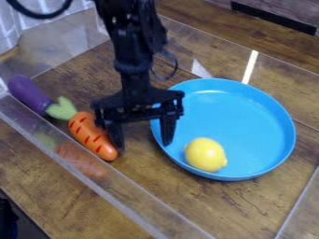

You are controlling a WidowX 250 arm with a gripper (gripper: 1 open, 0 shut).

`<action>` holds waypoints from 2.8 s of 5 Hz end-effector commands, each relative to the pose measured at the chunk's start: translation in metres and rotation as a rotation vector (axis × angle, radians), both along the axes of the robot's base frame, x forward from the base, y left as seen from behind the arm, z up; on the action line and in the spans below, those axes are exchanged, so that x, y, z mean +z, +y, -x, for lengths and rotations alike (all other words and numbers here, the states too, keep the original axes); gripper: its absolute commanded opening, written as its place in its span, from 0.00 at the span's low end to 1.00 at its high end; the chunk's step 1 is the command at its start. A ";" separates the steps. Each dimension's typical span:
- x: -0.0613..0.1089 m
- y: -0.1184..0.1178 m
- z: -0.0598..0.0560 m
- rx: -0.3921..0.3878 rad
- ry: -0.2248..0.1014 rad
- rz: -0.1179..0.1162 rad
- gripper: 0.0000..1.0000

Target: Put the carrot on the blue tray

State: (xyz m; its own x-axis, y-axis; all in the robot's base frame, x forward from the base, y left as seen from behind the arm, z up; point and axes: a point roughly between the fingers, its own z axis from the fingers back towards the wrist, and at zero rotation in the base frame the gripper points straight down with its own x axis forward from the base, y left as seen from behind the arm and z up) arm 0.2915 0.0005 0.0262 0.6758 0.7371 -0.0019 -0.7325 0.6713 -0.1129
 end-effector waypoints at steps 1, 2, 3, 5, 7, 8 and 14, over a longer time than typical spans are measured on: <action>0.011 -0.001 0.009 0.064 -0.059 0.000 1.00; 0.014 -0.001 0.015 0.041 -0.077 0.007 1.00; 0.008 0.018 0.005 0.065 -0.086 0.006 1.00; 0.000 0.034 -0.014 0.108 -0.096 0.008 1.00; -0.005 0.030 -0.023 0.113 -0.093 -0.004 1.00; -0.007 0.031 -0.020 0.142 -0.092 -0.010 1.00; -0.006 0.053 -0.031 0.243 -0.093 -0.053 1.00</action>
